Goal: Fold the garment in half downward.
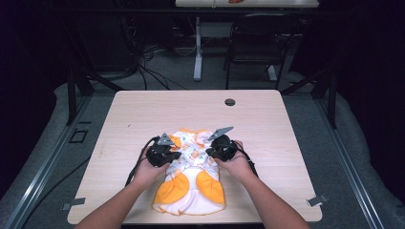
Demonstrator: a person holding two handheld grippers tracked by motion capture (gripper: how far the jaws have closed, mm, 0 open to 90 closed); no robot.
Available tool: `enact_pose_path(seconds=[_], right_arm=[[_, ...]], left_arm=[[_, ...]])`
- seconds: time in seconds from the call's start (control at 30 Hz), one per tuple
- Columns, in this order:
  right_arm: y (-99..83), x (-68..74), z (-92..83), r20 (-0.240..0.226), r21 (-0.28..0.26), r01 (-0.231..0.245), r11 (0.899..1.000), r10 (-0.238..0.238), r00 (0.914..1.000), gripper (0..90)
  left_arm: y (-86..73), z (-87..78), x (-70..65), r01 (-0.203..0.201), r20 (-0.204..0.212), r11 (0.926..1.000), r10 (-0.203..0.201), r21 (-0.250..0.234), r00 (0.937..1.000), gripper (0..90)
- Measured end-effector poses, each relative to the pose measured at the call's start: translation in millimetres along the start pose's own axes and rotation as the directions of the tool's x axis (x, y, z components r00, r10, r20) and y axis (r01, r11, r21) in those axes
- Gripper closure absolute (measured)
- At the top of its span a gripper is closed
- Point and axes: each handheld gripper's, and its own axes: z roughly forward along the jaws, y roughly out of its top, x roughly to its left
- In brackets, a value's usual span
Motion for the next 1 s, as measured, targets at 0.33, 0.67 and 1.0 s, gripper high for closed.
enact_pose_path(seconds=[0.33,0.67,1.0], right_arm=[[-14.4,6.0,19.6,0.000,0.075,0.044,0.996,-0.044,0.9990,89.5],[1.6,-4.1,1.8,-0.028,0.023,-0.015,1.000,0.016,0.9995,90.0],[49.2,-44.5,12.3,0.137,-0.056,-0.120,0.991,0.127,0.9825,88.9]], left_arm=[[-12.1,5.7,1.1,0.024,0.023,0.9990,-0.025,0.039,0.9994,89.9],[-15.0,0.4,-4.7,-0.007,0.047,0.9976,0.004,0.068,0.9989,89.9],[-17.1,-1.3,-5.7,-0.003,0.068,0.9975,-0.002,0.070,0.9977,89.9]])
